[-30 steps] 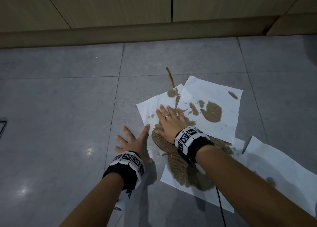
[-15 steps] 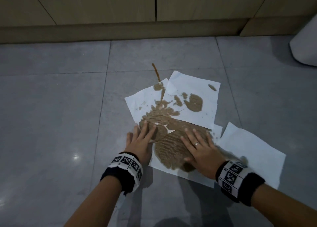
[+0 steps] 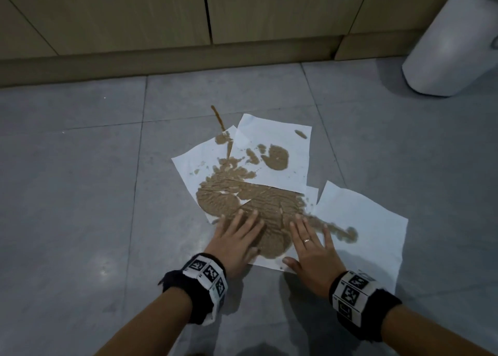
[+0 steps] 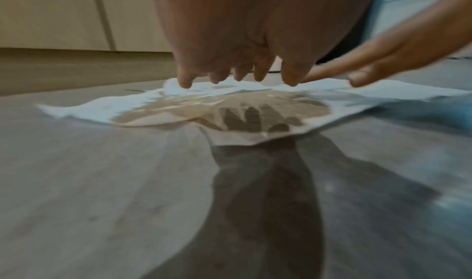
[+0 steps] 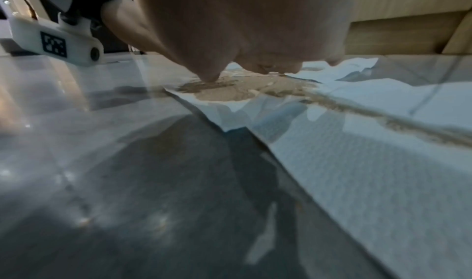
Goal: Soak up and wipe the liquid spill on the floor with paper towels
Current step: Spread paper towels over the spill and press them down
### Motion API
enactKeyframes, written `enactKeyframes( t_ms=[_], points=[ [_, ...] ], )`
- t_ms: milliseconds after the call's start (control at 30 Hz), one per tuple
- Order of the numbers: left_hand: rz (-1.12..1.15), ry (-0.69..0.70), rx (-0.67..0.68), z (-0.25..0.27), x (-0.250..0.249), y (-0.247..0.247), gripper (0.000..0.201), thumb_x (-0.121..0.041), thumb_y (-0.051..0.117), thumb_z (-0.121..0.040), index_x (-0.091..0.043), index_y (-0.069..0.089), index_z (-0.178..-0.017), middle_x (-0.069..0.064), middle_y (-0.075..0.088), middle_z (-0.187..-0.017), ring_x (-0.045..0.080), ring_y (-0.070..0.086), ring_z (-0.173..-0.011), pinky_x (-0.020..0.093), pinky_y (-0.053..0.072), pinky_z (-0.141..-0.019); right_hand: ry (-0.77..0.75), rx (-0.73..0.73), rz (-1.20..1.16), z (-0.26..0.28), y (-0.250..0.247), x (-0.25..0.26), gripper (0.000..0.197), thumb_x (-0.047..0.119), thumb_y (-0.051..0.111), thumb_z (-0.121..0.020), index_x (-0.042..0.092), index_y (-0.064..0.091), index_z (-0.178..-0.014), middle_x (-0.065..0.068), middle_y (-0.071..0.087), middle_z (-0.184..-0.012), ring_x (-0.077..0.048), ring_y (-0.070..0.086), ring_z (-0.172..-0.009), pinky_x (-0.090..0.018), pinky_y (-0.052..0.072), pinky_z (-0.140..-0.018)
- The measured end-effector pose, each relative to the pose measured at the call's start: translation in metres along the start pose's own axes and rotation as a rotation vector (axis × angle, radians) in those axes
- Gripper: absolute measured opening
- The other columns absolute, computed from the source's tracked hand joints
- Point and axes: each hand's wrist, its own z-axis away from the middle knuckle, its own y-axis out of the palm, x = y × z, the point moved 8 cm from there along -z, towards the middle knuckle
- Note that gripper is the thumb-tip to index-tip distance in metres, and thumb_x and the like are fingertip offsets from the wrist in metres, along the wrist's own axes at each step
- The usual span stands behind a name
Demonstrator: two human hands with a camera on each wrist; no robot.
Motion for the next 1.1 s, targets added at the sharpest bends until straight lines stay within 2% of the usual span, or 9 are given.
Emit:
enactKeyframes(
  t_ms=[200,400,500,567,667,733,867,967,1100],
  points=[
    [-0.179,0.184,0.166,0.001,-0.059,0.040,0.064,-0.053,0.024,-0.083,-0.022,0.057,-0.128,-0.001,0.052,-0.138,0.018,0.049,-0.127,0.046,0.042,-0.098,0.048,-0.044,-0.005,0.013,0.025,0.001,0.084,0.053,0.000,-0.095,0.005,0.066,-0.114,-0.011,0.065,-0.121,-0.025,0.064,-0.110,-0.047,0.005,-0.107],
    [-0.147,0.242,0.215,0.000,-0.079,0.041,0.071,-0.049,0.026,-0.098,-0.011,-0.006,-0.149,0.006,-0.019,-0.156,0.021,-0.015,-0.144,0.037,-0.010,-0.115,0.047,-0.023,0.018,0.017,0.021,-0.014,0.074,0.050,0.005,-0.096,0.012,0.065,-0.117,-0.004,0.065,-0.123,-0.018,0.064,-0.110,-0.045,0.006,-0.106],
    [-0.167,0.263,0.209,-0.001,-0.078,0.051,0.070,-0.054,0.008,-0.096,-0.007,0.019,-0.148,0.008,0.012,-0.157,0.022,0.015,-0.145,0.038,0.009,-0.117,0.069,-0.028,-0.005,0.022,0.019,-0.025,0.061,0.049,0.026,-0.088,0.010,0.062,-0.118,-0.006,0.065,-0.122,-0.020,0.065,-0.108,-0.047,0.018,-0.101],
    [-0.200,0.211,0.231,-0.002,-0.073,0.056,0.078,-0.052,-0.007,-0.094,-0.011,0.045,-0.134,0.005,0.048,-0.141,0.019,0.048,-0.128,0.039,0.030,-0.108,0.099,-0.054,-0.004,0.025,0.021,-0.030,0.068,0.048,0.013,-0.096,0.011,0.068,-0.112,-0.004,0.066,-0.121,-0.018,0.066,-0.107,-0.047,0.024,-0.094],
    [-0.244,0.300,0.236,0.000,-0.084,0.057,0.094,-0.062,-0.017,-0.079,-0.009,0.021,-0.148,0.008,0.013,-0.157,0.023,0.015,-0.145,0.040,0.006,-0.117,0.078,-0.119,0.040,0.025,0.019,-0.033,0.082,0.048,-0.003,-0.097,0.011,0.069,-0.111,-0.003,0.066,-0.121,-0.017,0.066,-0.107,-0.049,0.018,-0.100],
    [-0.183,0.294,0.308,0.004,-0.087,0.055,0.089,-0.067,0.003,-0.082,-0.010,-0.001,-0.149,0.006,-0.015,-0.156,0.023,-0.009,-0.145,0.038,-0.010,-0.115,0.074,-0.121,0.064,0.023,0.017,-0.033,0.081,0.047,-0.003,-0.097,0.011,0.069,-0.112,-0.005,0.066,-0.120,-0.018,0.065,-0.107,-0.048,0.011,-0.103],
    [-0.145,0.232,0.224,0.001,-0.087,0.047,0.080,-0.060,0.015,-0.088,-0.006,0.024,-0.146,0.007,0.006,-0.153,0.022,0.024,-0.142,0.041,0.022,-0.113,0.063,-0.119,0.043,0.021,0.010,-0.029,0.079,0.043,-0.005,-0.097,0.012,0.065,-0.117,-0.004,0.061,-0.128,-0.016,0.062,-0.113,-0.047,0.031,-0.104],
    [-0.197,0.293,0.279,0.001,-0.089,0.061,0.081,-0.062,0.017,-0.091,-0.010,-0.008,-0.149,0.003,-0.025,-0.152,0.020,-0.014,-0.144,0.038,-0.007,-0.116,0.029,-0.144,0.021,0.017,0.005,-0.027,0.089,0.043,-0.018,-0.093,0.013,0.058,-0.127,-0.004,0.048,-0.140,-0.015,0.050,-0.126,-0.051,0.032,-0.100],
    [-0.025,0.190,0.125,-0.004,-0.079,0.040,0.070,-0.051,0.023,-0.096,-0.016,-0.004,-0.150,0.002,-0.015,-0.157,0.016,-0.011,-0.145,0.034,-0.011,-0.115,0.030,-0.124,-0.002,0.016,0.009,-0.028,0.078,0.041,-0.004,-0.099,0.017,0.068,-0.114,-0.003,0.065,-0.122,-0.017,0.064,-0.109,-0.047,0.053,-0.081]
  ],
)
